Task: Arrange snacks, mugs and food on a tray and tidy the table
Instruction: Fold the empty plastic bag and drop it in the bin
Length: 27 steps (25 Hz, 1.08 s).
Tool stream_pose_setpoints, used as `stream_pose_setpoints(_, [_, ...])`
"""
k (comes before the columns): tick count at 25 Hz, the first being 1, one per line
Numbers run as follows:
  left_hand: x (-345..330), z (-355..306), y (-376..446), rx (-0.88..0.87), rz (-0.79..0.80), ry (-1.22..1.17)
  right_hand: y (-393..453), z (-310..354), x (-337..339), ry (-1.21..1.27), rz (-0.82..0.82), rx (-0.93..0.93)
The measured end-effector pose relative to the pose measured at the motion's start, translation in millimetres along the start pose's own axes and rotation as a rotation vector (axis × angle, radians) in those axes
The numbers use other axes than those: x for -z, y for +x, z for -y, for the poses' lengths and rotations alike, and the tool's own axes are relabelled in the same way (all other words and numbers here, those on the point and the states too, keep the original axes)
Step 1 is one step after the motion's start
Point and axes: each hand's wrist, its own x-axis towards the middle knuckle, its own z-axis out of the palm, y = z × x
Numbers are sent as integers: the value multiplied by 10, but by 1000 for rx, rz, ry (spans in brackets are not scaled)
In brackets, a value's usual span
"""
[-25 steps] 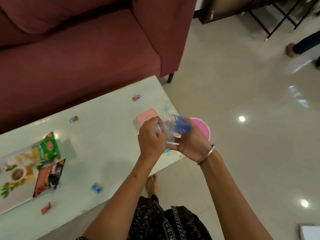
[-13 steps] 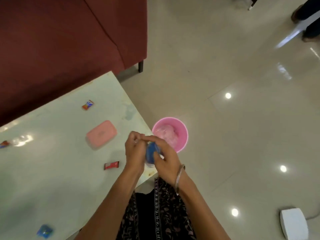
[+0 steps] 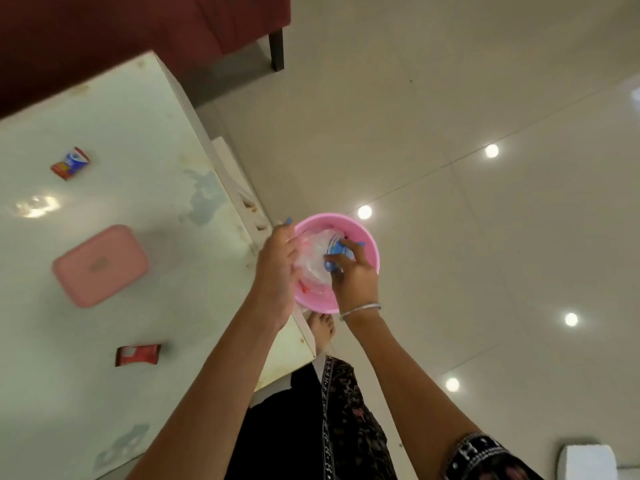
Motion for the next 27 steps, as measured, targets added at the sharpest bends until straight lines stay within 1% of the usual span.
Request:
stream_pose_setpoints(3, [74,-1,144,-64,-47,-20,262,-329,-476,-103,167,-70])
stream_pose_setpoints(4, [88,-1,171,-78,-48,-24,322,-424,-602,-144,282,-87])
stream_pose_setpoints(7, [103,-8,201,-94,-64,-77,494,-701,-862,-332,753,-178])
stream_pose_setpoints(8, [113,-7,195,-105,-60,-93,552,-736,-872,-383,832,-189])
stream_pose_setpoints(9, [131,-6,181,-120,-56,-102,607,-741,-859,-403,822,-185])
stream_pose_setpoints(10, [158,-17,159,-139,-58,-113,665,-713,-813,-401,740,-173])
stream_pose_setpoints(12, [214,-34,111,-182,-86,-106,758,-605,-648,-393,517,-156])
stream_pose_setpoints(13, [243,-42,82,-200,-106,-101,784,-537,-558,-383,458,-144])
stream_pose_setpoints(16, [375,-80,-48,-252,-188,-143,773,-276,-334,-305,370,-110])
stream_pose_setpoints(18, [513,-109,-161,-309,-233,-169,705,-27,-173,-218,277,-99])
stream_pose_setpoints(22, [1008,-94,-437,-396,-375,-222,383,679,26,-18,110,0])
stream_pose_setpoints(24, [1328,-56,-569,-430,-449,-246,147,1125,-18,116,70,52])
stream_pose_setpoints(27, [1919,83,-836,-454,-550,-264,-337,1870,-266,213,82,162])
